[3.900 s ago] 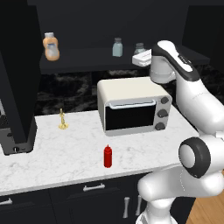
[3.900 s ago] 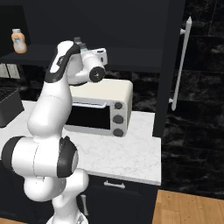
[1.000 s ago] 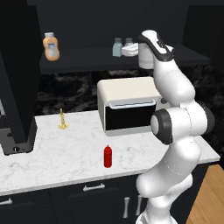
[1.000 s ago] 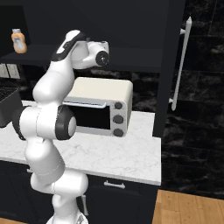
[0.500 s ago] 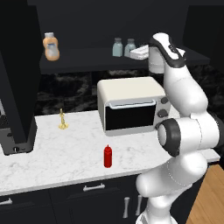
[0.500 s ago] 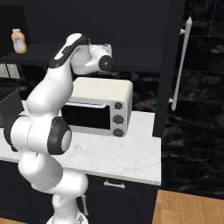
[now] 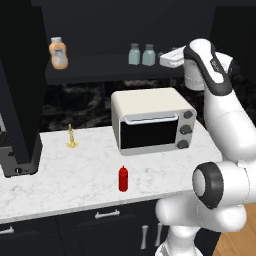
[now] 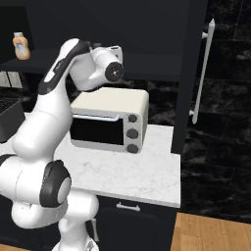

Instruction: Put the shaker and condiment bottle from the counter next to their counterparts in the cabinet.

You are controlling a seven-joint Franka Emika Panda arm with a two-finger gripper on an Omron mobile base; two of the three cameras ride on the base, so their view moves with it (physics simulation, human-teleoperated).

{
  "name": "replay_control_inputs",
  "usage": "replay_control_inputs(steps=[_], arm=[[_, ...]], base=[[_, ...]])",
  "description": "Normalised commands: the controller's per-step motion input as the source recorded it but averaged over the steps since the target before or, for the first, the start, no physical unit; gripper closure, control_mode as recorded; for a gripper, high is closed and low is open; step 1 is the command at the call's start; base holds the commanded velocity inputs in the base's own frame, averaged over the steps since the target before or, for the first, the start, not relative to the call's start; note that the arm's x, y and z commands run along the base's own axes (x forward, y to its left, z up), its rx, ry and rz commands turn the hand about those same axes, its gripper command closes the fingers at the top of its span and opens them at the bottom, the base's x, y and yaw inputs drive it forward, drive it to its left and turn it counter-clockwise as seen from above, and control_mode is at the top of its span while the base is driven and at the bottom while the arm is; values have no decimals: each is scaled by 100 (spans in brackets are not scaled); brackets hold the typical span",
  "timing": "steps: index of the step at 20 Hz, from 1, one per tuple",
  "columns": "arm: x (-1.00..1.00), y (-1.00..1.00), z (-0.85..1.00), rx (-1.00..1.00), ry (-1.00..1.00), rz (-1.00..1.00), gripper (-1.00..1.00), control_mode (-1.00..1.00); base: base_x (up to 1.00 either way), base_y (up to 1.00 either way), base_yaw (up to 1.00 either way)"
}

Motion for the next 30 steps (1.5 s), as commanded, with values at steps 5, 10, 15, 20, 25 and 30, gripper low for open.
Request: replay_control_inputs(steps=[5, 10, 15, 20, 25, 30], arm=[[-100, -42, 23, -6, -2, -1, -100, -100], [-100, -40, -1, -9, -10, 0, -100, -100], [-100, -5, -62, -8, -18, 0, -100, -100], [-100, 0, -100, -18, -13, 2, -100, -100], [-98, 0, -100, -14, -15, 3, -100, -100], [-33, 0, -100, -4, -14, 10, -100, -100]], base=[[0, 0, 0], [0, 0, 0], [0, 0, 0], [0, 0, 0], [0, 0, 0], [0, 0, 0]])
